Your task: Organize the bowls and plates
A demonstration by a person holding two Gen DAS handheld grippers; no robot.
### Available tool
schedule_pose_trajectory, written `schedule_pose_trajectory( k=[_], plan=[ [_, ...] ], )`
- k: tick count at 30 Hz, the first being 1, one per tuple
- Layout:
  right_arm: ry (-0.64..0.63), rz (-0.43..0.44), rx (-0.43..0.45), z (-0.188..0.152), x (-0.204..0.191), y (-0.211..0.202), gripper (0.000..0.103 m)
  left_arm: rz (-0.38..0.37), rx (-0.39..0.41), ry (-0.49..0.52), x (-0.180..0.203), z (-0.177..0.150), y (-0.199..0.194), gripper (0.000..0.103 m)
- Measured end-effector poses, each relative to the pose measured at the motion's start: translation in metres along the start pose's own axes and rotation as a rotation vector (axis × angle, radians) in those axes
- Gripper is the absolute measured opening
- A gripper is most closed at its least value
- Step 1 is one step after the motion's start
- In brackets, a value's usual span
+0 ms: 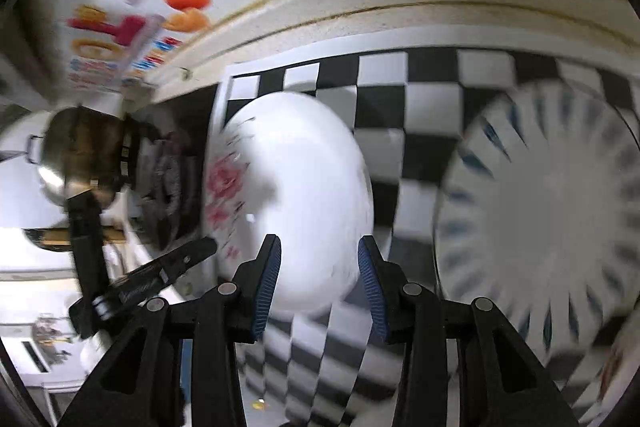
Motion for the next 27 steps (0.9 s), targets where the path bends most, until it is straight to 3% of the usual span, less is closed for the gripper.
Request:
schedule_pose_trajectory(
  k=[3, 7, 9, 15, 18, 24, 27],
  plan=[
    [-0.01, -0.023, -0.031, 0.011, 0.003, 0.02, 0.041, 0.0, -0.011, 0.014, 0.001, 0.003, 0.01, 0.062],
    [-0.017, -0.026, -0.074, 0.014, 0.005, 0.038, 0.039, -0.001, -0.038, 0.047, 0.005, 0.003, 0.02, 0.04],
    [-0.026, -0.04, -0.081, 0.017, 0.004, 0.044, 0.036, 0.007, -0.045, 0.056, 0.005, 0.001, 0.021, 0.036],
    [-0.071, -0.102, -0.032, 0.032, 0.002, 0.028, 0.036, 0.001, -0.053, 0.051, 0.006, -0.003, 0.029, 0.03],
    [-0.11, -0.181, -0.012, 0.04, 0.013, 0.022, 0.036, 0.001, -0.052, 0.051, 0.012, -0.001, 0.042, 0.028],
    [-0.063, -0.124, -0.12, 0.027, 0.026, 0.047, 0.036, -0.007, -0.044, 0.043, 0.023, 0.002, 0.058, 0.026],
    [-0.053, -0.127, -0.135, 0.02, 0.03, 0.058, 0.02, -0.01, -0.035, 0.049, 0.023, 0.004, 0.056, 0.026]
  ],
)
Point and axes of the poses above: each gripper's, at about its wrist camera, not at the fingertips, and y roughly the way its jaws point, x to its right, z to its top, the point moved 10 cm from there along y, roughly the way its jaws point, and after that the axes turned 13 degrees about x, right-handed, at the moved point
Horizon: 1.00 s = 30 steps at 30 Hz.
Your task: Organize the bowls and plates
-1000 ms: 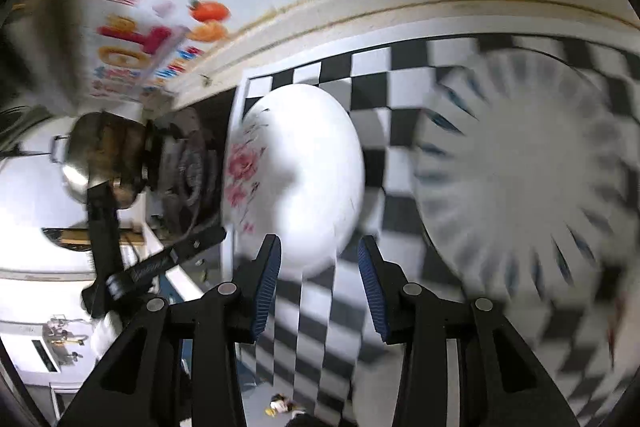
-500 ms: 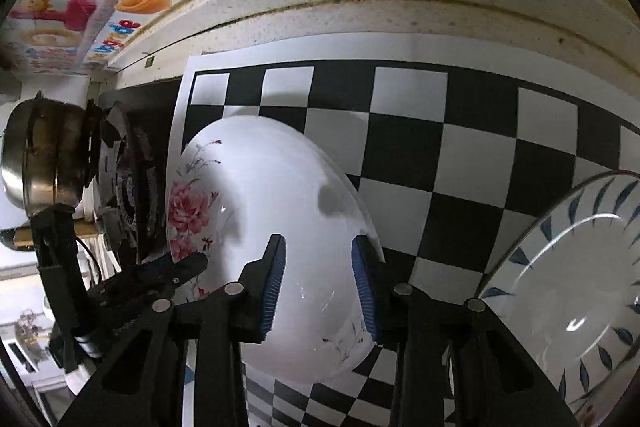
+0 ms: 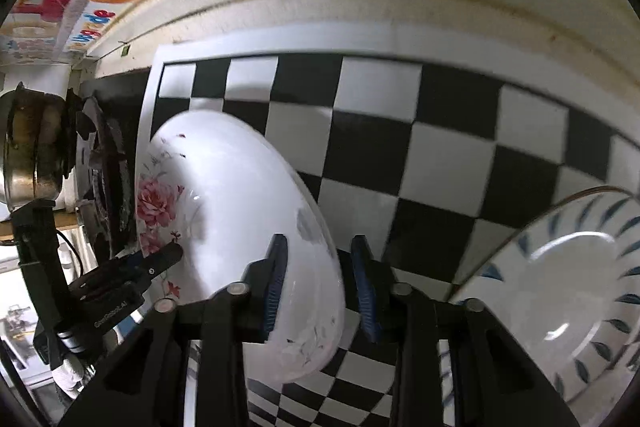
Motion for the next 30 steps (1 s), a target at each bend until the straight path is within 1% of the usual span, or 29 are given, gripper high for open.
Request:
schedule_pose_trajectory(
  k=[2, 7, 11, 16, 21, 25, 28, 30],
  plan=[
    [-0.007, -0.011, 0.023, 0.0, 0.001, -0.001, 0.018, 0.004, 0.01, 0.008, 0.0, 0.0, -0.011, 0.026],
    [-0.006, -0.002, 0.047, -0.007, 0.002, -0.013, 0.016, 0.006, 0.039, 0.023, 0.005, -0.002, -0.031, 0.026],
    [-0.02, 0.007, 0.079, -0.017, 0.002, -0.034, 0.014, -0.007, 0.067, 0.042, 0.016, -0.003, -0.056, 0.026],
    [0.005, 0.039, 0.12, -0.035, 0.008, -0.066, 0.014, -0.037, 0.107, 0.083, 0.037, -0.011, -0.093, 0.026],
    [0.028, 0.066, 0.17, -0.065, 0.022, -0.11, 0.014, -0.063, 0.137, 0.135, 0.06, -0.027, -0.127, 0.026],
    [0.049, 0.076, 0.207, -0.093, 0.039, -0.145, 0.014, -0.091, 0.149, 0.19, 0.092, -0.053, -0.156, 0.026],
    [0.078, 0.077, 0.237, -0.119, 0.053, -0.17, 0.014, -0.107, 0.145, 0.238, 0.118, -0.074, -0.165, 0.026],
    [0.102, 0.07, 0.255, -0.138, 0.068, -0.185, 0.014, -0.114, 0.134, 0.268, 0.134, -0.087, -0.165, 0.026]
  ],
)
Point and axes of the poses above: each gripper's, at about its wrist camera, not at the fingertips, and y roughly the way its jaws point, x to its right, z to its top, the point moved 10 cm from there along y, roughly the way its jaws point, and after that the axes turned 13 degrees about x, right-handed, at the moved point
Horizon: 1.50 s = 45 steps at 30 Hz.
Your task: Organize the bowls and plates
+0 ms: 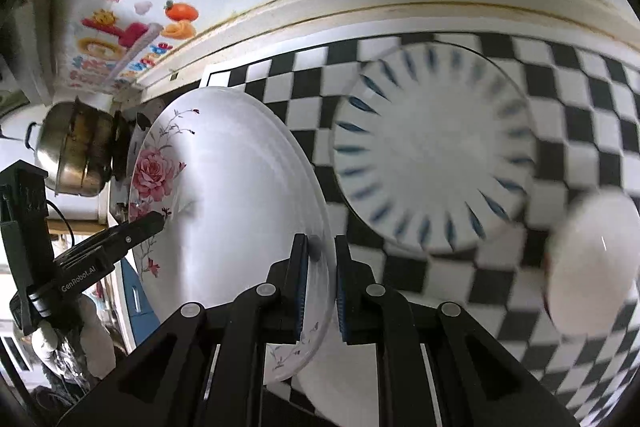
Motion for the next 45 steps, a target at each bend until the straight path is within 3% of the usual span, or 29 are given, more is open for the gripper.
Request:
schedule_pose_trajectory(
  k=[7, 14, 19, 26, 34, 45],
  plan=[
    [0.114, -0.038, 0.038, -0.059, 0.059, -0.045, 0.014, -0.039, -0.091, 0.1, 0.05, -0.046, 0.027, 0.026],
    [0.218, -0.087, 0.007, -0.121, 0.114, -0.044, 0.014, -0.034, -0.177, 0.189, 0.08, -0.09, 0.057, 0.026],
    [0.262, -0.093, -0.002, -0.152, 0.134, -0.04, 0.014, -0.011, -0.221, 0.225, 0.081, -0.113, 0.07, 0.026],
    [0.267, -0.108, -0.024, -0.169, 0.14, -0.029, 0.014, 0.032, -0.261, 0.276, 0.08, -0.134, 0.08, 0.026],
    [0.231, -0.131, -0.054, -0.174, 0.138, -0.02, 0.014, 0.117, -0.249, 0.347, 0.083, -0.135, 0.085, 0.026],
    [0.206, -0.15, -0.105, -0.174, 0.132, -0.014, 0.016, 0.124, -0.245, 0.337, 0.095, -0.141, 0.085, 0.026]
  ],
)
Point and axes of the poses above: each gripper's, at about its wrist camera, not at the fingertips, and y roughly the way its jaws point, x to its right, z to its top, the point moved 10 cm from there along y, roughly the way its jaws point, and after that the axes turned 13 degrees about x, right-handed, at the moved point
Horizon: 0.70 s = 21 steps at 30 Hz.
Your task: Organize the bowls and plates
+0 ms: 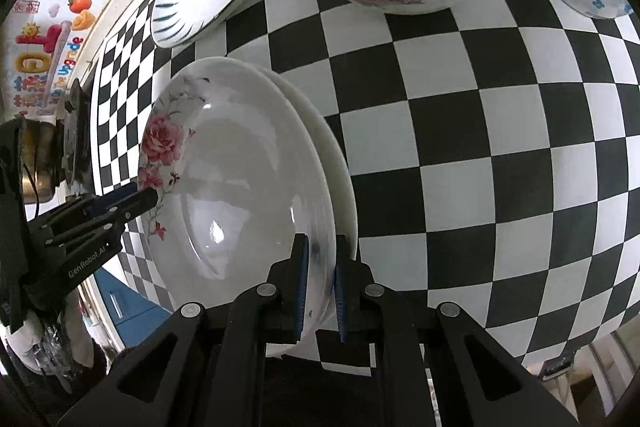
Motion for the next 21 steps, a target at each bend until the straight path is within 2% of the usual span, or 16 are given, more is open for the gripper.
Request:
schedule_pose_trajectory(
  k=[4, 5, 6, 9, 10, 13, 15, 18, 21],
  plan=[
    [0.021, 0.007, -0.045, -0.001, 0.0, -0.002, 0.019, -0.027, 0.015, -0.055, -0.013, 0.002, -0.021, 0.026],
    [0.025, 0.007, -0.049, 0.0, 0.002, -0.006, 0.022, -0.03, 0.034, -0.077, -0.018, 0.008, -0.031, 0.026],
    [0.026, -0.003, -0.047, 0.002, 0.003, -0.012, 0.031, -0.035, 0.053, -0.097, -0.023, 0.014, -0.039, 0.026],
    [0.04, 0.025, 0.006, 0.022, -0.002, -0.04, 0.032, -0.058, 0.137, -0.166, -0.038, 0.049, -0.068, 0.028],
    [0.049, 0.042, 0.025, 0.031, -0.006, -0.049, 0.032, -0.065, 0.159, -0.181, -0.043, 0.062, -0.074, 0.034],
    [0.032, 0.087, 0.112, 0.076, -0.026, -0.078, 0.038, -0.08, 0.199, -0.212, -0.059, 0.107, -0.073, 0.048],
    [0.004, 0.108, 0.157, 0.115, -0.043, -0.084, 0.041, -0.096, 0.188, -0.235, -0.07, 0.128, -0.057, 0.049],
    [-0.012, 0.094, 0.19, 0.173, -0.056, -0.067, 0.041, -0.136, 0.134, -0.278, -0.076, 0.157, -0.029, 0.049],
    [0.004, 0.085, 0.155, 0.222, -0.06, -0.029, 0.041, -0.15, 0.085, -0.304, -0.081, 0.171, 0.002, 0.049]
  ],
)
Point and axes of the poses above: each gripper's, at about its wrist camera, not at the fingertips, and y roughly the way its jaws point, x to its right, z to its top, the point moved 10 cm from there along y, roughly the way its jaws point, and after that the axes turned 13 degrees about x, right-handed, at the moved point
